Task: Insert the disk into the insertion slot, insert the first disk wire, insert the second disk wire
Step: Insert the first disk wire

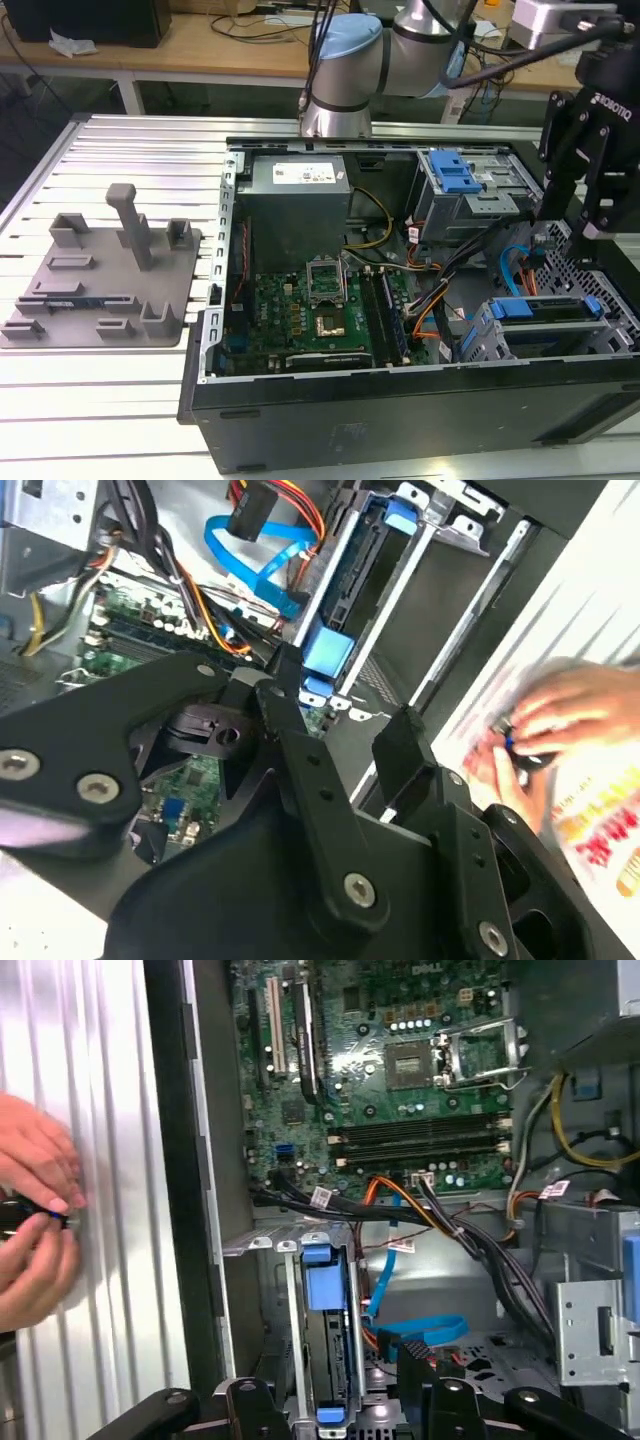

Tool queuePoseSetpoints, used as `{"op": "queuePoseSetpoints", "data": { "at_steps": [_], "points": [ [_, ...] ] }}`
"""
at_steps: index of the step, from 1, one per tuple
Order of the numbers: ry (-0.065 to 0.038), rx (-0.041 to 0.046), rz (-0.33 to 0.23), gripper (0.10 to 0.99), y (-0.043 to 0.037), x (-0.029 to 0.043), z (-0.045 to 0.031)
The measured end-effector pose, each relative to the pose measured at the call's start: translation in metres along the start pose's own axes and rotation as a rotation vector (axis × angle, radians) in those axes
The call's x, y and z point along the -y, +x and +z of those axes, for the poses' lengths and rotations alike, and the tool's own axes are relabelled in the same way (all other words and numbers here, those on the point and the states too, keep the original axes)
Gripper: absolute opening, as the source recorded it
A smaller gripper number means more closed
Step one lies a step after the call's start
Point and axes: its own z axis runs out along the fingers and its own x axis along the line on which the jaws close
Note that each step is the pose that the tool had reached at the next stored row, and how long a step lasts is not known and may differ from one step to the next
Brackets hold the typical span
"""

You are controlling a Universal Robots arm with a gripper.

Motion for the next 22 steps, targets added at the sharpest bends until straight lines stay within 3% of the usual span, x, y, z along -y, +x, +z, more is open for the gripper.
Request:
{"op": "queuePoseSetpoints", "data": {
  "at_steps": [1,4,7,11,14,16,19,22],
  "points": [
    [0.001,-0.0103,-0.001,0.561,-0.0053,-0.0002,-0.0006],
    [0.001,-0.0263,-0.001,0.561,-0.0235,-0.0005,-0.0027],
    [0.002,-0.0450,-0.002,0.561,-0.0358,0.0017,-0.0023],
    [0.000,-0.0700,-0.004,0.561,-0.0490,0.0132,0.0002],
    [-0.004,-0.0791,-0.005,0.561,-0.0533,0.0295,0.0043],
    [-0.006,-0.0823,-0.002,0.561,-0.0548,0.0360,0.0070],
    [-0.010,-0.0960,0.017,0.561,-0.0553,0.0372,0.0094],
    [-0.017,-0.1017,0.049,0.561,-0.0558,0.0371,0.0124]
  ]
}}
